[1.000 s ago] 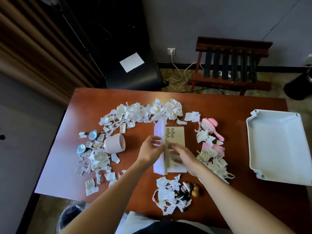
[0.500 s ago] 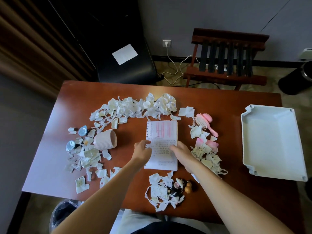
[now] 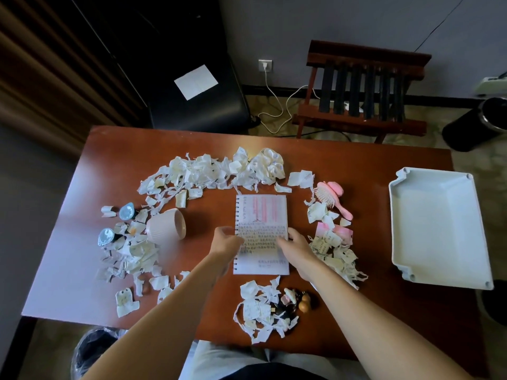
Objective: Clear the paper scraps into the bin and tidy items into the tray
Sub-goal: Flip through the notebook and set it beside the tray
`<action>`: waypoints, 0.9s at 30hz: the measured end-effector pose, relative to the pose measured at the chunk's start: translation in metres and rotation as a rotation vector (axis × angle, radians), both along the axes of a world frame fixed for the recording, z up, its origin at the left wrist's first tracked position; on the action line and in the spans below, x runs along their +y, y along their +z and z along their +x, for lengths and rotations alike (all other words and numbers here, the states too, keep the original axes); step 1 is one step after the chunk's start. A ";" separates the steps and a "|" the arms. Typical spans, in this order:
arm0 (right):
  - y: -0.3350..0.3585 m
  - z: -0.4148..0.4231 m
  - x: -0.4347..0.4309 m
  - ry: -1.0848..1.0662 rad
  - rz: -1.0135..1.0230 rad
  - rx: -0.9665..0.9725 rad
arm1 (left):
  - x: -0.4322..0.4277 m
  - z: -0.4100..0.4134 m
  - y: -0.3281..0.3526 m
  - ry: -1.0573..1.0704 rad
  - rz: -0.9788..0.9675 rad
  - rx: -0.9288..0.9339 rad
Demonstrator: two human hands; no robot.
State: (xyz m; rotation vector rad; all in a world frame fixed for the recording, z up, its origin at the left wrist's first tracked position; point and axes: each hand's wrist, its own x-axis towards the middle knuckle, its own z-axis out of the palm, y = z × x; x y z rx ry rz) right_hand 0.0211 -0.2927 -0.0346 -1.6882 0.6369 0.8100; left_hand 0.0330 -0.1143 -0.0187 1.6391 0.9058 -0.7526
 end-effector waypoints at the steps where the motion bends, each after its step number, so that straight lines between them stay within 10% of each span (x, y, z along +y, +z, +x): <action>1: 0.000 0.001 -0.001 -0.013 0.000 0.005 | -0.001 0.001 0.000 0.008 -0.011 0.011; 27: 0.040 -0.023 -0.020 -0.251 0.041 -0.192 | -0.003 -0.007 0.036 -0.076 -0.175 -0.054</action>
